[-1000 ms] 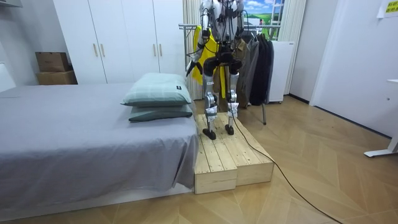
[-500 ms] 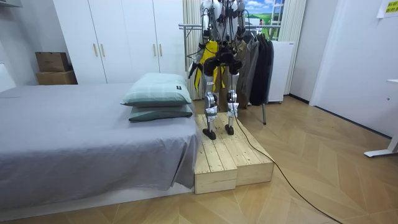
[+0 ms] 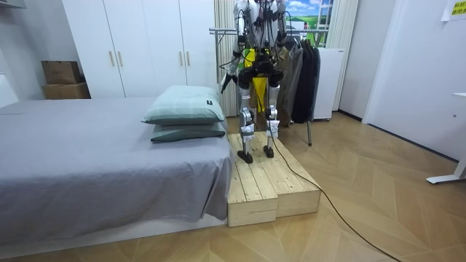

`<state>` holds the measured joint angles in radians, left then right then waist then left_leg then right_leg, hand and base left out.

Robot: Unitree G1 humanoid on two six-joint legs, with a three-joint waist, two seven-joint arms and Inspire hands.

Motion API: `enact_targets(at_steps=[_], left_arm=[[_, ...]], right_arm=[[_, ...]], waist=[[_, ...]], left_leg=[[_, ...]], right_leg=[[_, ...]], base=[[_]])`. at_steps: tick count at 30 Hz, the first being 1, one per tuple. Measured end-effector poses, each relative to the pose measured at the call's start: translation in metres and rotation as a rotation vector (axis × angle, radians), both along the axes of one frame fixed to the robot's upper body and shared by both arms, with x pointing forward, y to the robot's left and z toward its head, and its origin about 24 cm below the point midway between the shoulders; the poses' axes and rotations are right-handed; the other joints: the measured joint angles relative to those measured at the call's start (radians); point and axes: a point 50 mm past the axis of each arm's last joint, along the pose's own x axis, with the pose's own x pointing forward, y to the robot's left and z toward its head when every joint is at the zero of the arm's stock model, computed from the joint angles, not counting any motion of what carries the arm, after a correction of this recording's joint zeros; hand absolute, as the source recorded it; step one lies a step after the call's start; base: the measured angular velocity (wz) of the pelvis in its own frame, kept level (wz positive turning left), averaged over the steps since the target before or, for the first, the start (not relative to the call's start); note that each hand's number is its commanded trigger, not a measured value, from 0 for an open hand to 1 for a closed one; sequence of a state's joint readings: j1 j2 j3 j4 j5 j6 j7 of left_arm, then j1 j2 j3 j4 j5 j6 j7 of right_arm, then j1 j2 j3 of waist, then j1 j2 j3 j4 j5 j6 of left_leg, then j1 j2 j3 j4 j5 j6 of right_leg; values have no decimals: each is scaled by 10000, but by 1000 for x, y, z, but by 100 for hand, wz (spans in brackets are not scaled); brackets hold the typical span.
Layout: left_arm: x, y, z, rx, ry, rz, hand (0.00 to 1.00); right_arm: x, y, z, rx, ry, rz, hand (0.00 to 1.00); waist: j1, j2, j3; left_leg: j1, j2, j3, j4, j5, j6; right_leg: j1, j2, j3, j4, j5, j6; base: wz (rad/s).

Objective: Hang clothes

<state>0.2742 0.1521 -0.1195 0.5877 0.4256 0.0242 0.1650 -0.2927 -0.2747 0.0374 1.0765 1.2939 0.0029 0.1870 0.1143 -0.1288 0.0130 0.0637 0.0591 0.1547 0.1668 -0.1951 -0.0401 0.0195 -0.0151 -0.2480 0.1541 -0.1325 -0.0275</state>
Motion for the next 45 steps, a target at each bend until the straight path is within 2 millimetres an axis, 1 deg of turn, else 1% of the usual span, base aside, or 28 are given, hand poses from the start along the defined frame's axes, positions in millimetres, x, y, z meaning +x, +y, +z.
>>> enact_targets(at_steps=[7, 14, 19, 22, 27, 29, 30, 32, 33, 35, 37, 39, 40, 41, 42, 43, 44, 45], left_arm=[[0, 0, 0, -1, 1, 1, 0], [0, 1, 0, 14, 5, 13, 0], [0, 3, 1, 76, -26, -20, 0], [0, 6, 2, 132, -88, -59, 0], [-1, 12, 4, 290, -317, -18, 0], [-3, 16, 4, 388, -396, 85, 0], [-4, 17, 3, 426, -377, 105, 0], [-7, 18, 0, 551, -323, 190, 0], [-8, 18, -1, 594, -301, 198, 0], [-9, 17, -1, 638, -327, 218, 0], [-8, 17, 0, 600, -500, 184, 0], [-7, 16, 1, 566, -724, 157, 0], [-7, 16, 0, 556, -748, 156, 0], [-7, 15, 1, 532, -797, 150, 0], [-6, 14, 1, 497, -856, 148, 0], [-6, 14, 1, 494, -873, 146, 0], [-7, 14, 0, 515, -882, 178, 0], [-9, 15, -1, 542, -815, 239, 0]], right_arm=[[0, 0, 0, -15, 9, 12, 0], [0, 0, 0, -411, 136, 382, 0], [0, 1, 0, -630, 180, 571, 0], [0, 1, 0, -874, 249, 783, 0], [0, 1, 0, -2008, 512, 1680, 0], [-3, 0, -2, -3140, 860, 2524, 0], [-4, 1, -3, -3420, 1002, 2769, 0], [-11, 2, -9, -4447, 1564, 3719, 0], [-12, 3, -10, -4668, 1668, 3962, 0], [-18, 5, -14, -5560, 2064, 4809, 0], [-29, 4, -20, -5992, 2323, 5095, 0], [-50, 8, -33, -6277, 2867, 5468, 0], [-56, 10, -36, -6316, 3038, 5610, 0], [-68, 13, -43, -6308, 3352, 5848, 0], [-80, 16, -49, -6243, 3658, 6029, 0], [-85, 18, -52, -6220, 3784, 6119, 0], [-93, 23, -56, -6152, 3989, 6277, 0], [-100, 27, -60, -6138, 4173, 6488, 0]], waist=[[-9, 7, 6], [-22, 77, 54], [-33, 64, 46], [-40, 36, 26], [-83, -4, -2], [-100, -1, -6], [-121, 0, -7], [-126, 25, -16], [-134, 34, -16], [-207, 78, -23], [-222, 132, -49], [-262, 265, -89], [-271, 305, -107], [-331, 384, -137], [-334, 481, -137], [-339, 533, -131], [-412, 628, -129], [-592, 699, -133]], left_leg=[[5, -3, -5, -36, 0, 0], [-29, -2, 39, -10, 0, 0], [-63, -11, 42, 14, -1, -1], [-56, -12, 45, 11, -1, -1], [-30, -2, 64, 3, -1, -1], [-26, -3, 65, -5, -2, -2], [-19, -3, 65, -5, -2, -2], [-17, -8, 67, -9, -2, -2], [-17, -8, 68, -9, -2, -2], [-17, -7, 65, -2, -2, -2], [5, -6, 63, 13, -3, -1], [42, -4, 64, 11, -6, -2], [40, -5, 66, 8, -7, -2], [58, -3, 118, 8, -9, -1], [95, 4, 197, -6, -11, 0], [111, 8, 238, -7, -12, 0], [114, 13, 298, -12, -12, 1], [110, 12, 309, -14, -11, 1]], right_leg=[[37, 0, 10, -3, 0, 0], [-13, -9, 15, 56, 2, -1], [-63, -11, 7, -21, 0, 1], [-60, -9, 2, -24, 0, 1], [-12, 2, -6, -13, 1, 1], [12, 1, 2, -2, 1, 0], [19, -1, -2, 0, 1, 0], [15, -14, -1, 13, 1, 1], [11, -13, -1, 17, 1, 1], [-11, -14, 6, 62, 1, 1], [-10, -24, 1, 115, 1, 1], [-24, -29, -5, 134, 1, 2], [-24, -30, -3, 137, 1, 2], [-31, -28, 49, 148, 1, 2], [-17, -19, 126, 155, 0, 2], [-16, -18, 155, 165, 1, 2], [-25, -13, 228, 177, 2, 0], [-41, -14, 245, 188, 4, -3]], base=[[0], [0], [0], [0], [0], [0], [0], [0], [0], [0], [0], [0], [-5], [-11], [-15], [-18], [-13], [-9]])
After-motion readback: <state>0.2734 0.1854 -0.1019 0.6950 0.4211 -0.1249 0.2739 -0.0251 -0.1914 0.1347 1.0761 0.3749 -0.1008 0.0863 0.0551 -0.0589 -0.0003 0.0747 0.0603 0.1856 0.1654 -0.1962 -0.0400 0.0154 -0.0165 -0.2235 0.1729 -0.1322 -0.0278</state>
